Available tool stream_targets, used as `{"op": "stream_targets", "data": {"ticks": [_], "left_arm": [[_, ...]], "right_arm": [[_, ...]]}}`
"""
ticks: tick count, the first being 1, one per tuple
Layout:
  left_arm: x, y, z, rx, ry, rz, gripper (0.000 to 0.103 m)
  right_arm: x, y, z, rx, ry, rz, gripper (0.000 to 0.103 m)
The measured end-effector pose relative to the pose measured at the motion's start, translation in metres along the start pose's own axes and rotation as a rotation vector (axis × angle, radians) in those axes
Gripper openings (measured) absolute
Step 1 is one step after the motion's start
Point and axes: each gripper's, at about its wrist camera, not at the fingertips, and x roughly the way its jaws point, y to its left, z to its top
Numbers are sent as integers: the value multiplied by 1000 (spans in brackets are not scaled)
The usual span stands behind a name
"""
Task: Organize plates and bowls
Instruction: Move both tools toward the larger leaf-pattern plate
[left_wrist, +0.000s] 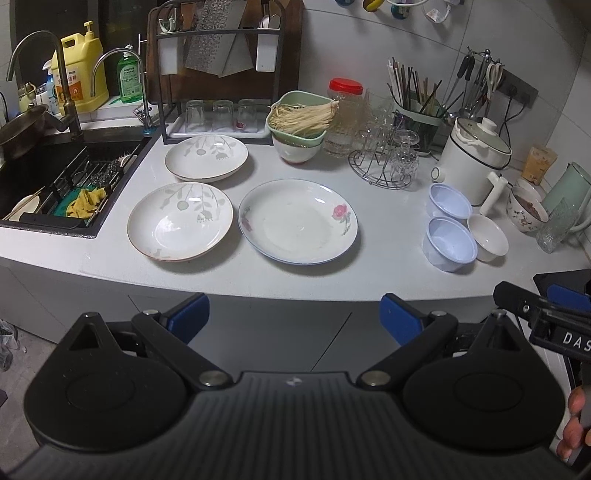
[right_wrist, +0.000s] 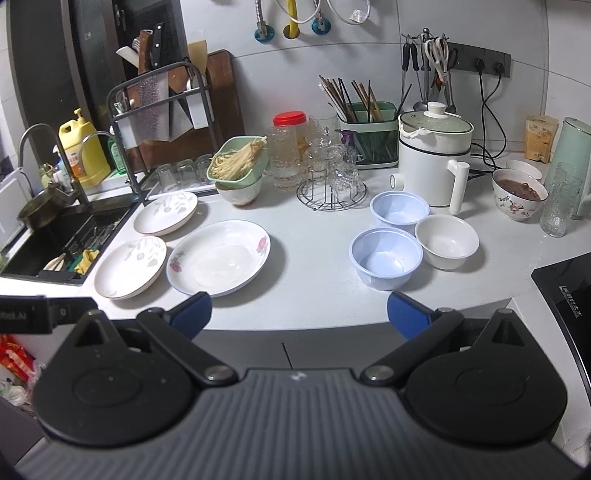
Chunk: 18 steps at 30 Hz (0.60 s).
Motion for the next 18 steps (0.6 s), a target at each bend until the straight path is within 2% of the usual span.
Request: {"op": "stream_targets", "data": {"ticks": [11,18], "left_arm": [[9,-6,9,1,31,-16,100],[8,-6,14,22,27,6,100]], "right_arm": [[2,-3,0,26,22,-9,103],[9,-3,2,53,28,13,103]]}}
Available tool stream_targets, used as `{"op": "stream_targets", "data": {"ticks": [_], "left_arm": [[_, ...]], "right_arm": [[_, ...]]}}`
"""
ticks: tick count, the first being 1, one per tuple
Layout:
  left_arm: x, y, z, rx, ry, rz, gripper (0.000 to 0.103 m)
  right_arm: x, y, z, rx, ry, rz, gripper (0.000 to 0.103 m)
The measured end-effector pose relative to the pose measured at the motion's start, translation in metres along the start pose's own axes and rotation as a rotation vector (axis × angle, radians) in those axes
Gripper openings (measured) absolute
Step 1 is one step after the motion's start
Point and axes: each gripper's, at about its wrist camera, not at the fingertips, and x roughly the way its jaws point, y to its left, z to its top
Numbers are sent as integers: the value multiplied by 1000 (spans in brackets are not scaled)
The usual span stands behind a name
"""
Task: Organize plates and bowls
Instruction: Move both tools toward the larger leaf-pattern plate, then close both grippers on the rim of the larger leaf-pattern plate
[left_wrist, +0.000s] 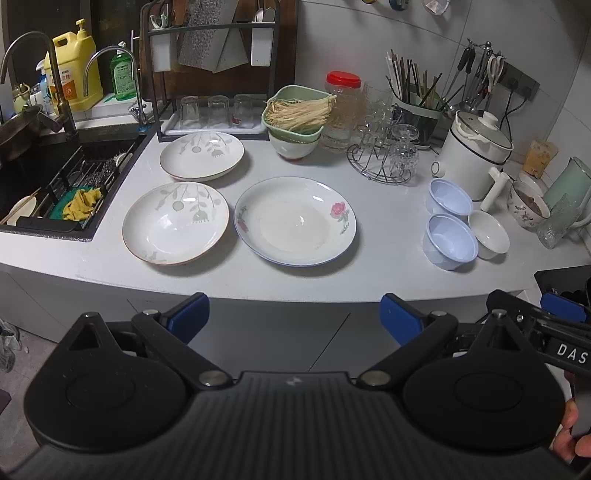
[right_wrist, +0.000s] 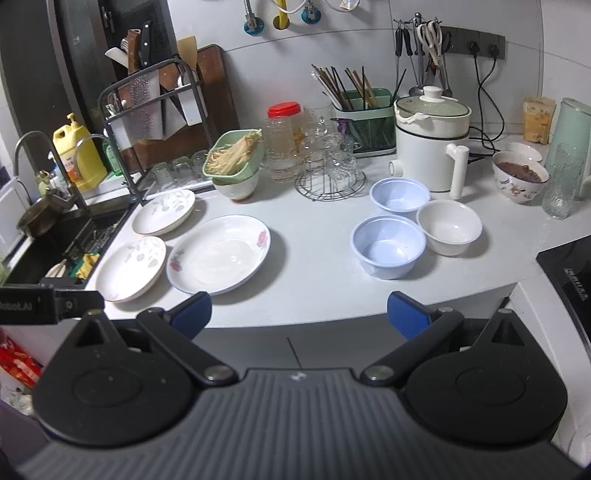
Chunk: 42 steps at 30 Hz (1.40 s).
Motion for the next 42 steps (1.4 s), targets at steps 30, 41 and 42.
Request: {"op": "stream_targets", "data": {"ticks": [30,41,42], "left_arm": [[40,139,73,15,19,81,100],[93,222,90,5,75,-9,100],[101,229,91,3,84,-22,100]], "right_arm": [[76,102,37,138,-22,33,103],[124,180,49,73,-1,58,103],[131,187,46,69,10,60,103]]}}
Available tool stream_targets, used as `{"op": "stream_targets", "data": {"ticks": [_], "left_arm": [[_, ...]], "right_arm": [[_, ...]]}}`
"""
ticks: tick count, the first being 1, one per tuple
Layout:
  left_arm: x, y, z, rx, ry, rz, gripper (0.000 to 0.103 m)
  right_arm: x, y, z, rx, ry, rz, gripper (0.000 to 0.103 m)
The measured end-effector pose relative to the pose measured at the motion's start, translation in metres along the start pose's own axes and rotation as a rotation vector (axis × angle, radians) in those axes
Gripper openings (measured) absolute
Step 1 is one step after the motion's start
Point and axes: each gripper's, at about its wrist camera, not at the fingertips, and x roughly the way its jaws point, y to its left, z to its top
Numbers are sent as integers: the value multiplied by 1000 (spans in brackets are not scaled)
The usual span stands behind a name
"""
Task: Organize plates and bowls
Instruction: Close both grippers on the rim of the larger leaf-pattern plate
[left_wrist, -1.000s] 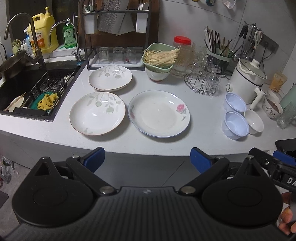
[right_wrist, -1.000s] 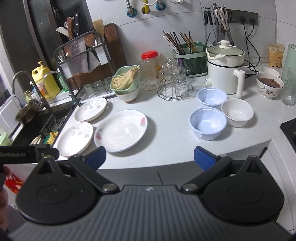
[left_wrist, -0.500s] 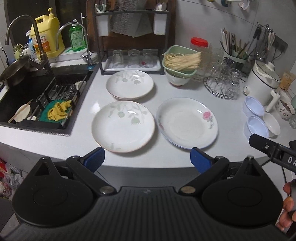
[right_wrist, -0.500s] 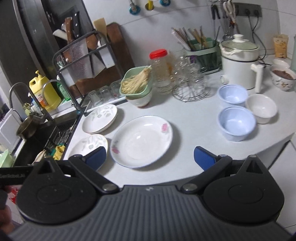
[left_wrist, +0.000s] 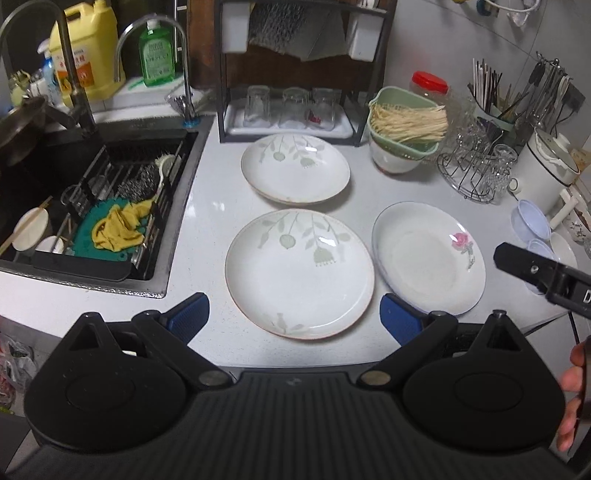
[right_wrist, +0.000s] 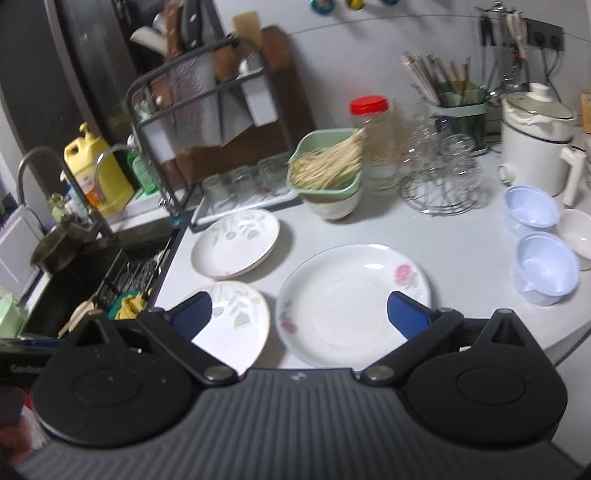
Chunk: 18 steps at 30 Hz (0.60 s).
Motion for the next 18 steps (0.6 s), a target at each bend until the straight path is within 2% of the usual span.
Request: {"op": "stream_targets", "data": {"ticks": [4,5,6,13,18], "left_arm": [[31,27,5,9,38,-34,100],[39,33,6,20,46,-38,100],[47,38,7,28,54,-40,99],[104,70,22,51,103,-87,99],[140,83,33,89,138,-148,93]], "right_arm": [[34,15,-10,44,91,80,95],[42,19,-13,48,113,83,90],[50,23,-15,51,135,89,81],[99,34,-31,144,242,25,70],[124,31,-44,227,293,-15,51]]}}
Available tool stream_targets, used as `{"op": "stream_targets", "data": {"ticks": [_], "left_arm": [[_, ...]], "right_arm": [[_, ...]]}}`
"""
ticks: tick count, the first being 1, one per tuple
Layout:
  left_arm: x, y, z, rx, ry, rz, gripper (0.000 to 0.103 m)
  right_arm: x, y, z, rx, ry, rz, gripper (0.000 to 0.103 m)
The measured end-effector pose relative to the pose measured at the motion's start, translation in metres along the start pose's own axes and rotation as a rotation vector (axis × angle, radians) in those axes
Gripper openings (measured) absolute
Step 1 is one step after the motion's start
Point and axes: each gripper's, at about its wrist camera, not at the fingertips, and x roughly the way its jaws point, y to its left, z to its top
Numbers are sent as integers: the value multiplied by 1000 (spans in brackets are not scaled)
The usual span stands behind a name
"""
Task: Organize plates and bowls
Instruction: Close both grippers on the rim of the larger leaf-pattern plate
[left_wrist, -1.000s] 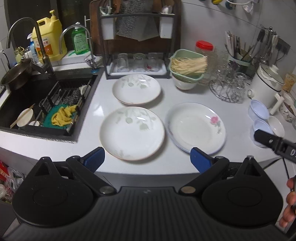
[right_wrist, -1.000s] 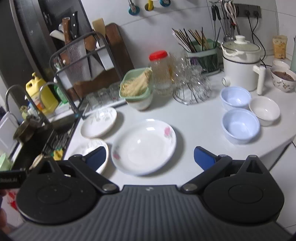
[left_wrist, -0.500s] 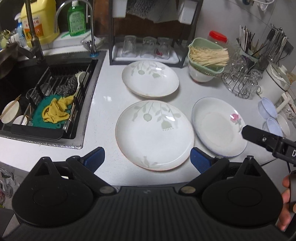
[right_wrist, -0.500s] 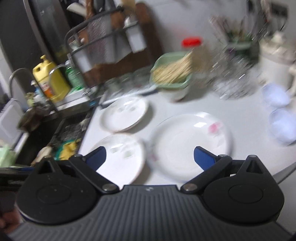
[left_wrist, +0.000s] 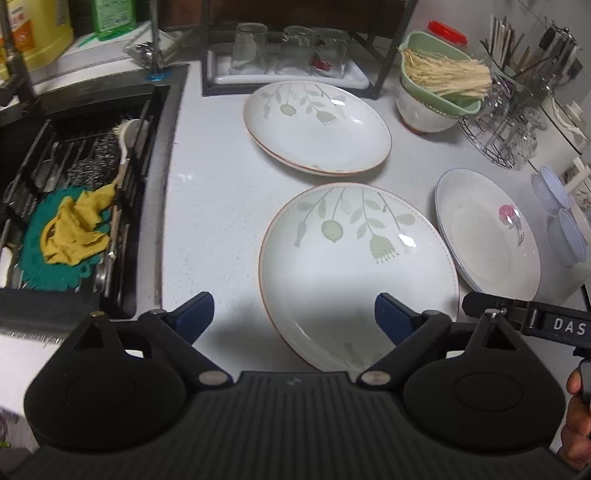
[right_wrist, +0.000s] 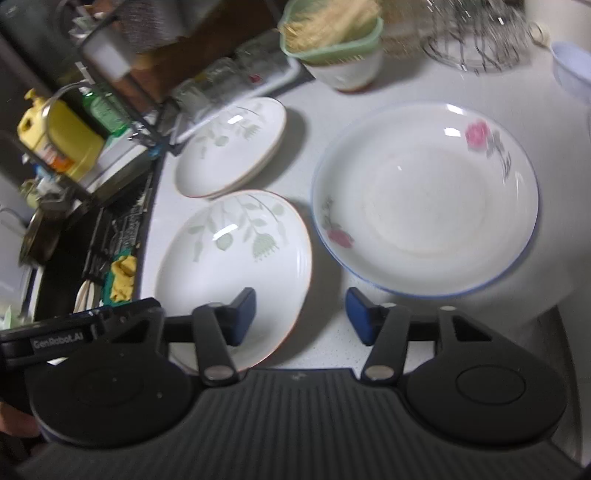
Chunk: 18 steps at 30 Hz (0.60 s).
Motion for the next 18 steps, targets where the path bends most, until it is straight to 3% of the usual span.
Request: {"op": "stream_targets", "data": {"ticks": [2,6,8,12,14,16,18], "left_arm": [[8,3,5,24,3,-49,92],[25,7,11,56,25,-65,89],[32,10,14,63,31,-67,85],[43,18,17,52,43,-90,66],[48,21,18,49,41,-101,59],[51,23,19,51,38,-107,45],[53,24,20,45,37,-116,40]], "right_arm": [[7,-1,0,24,19,-14,47],[17,-1,2,61,29,-40,43],[23,2,2,67,36,-52,34],[32,8,0,66,26,-77,20],[35,8,1,75,20,-86,17],[37,9,2,78,10,-89,16],[41,12,1,77,7,-86,13]]}}
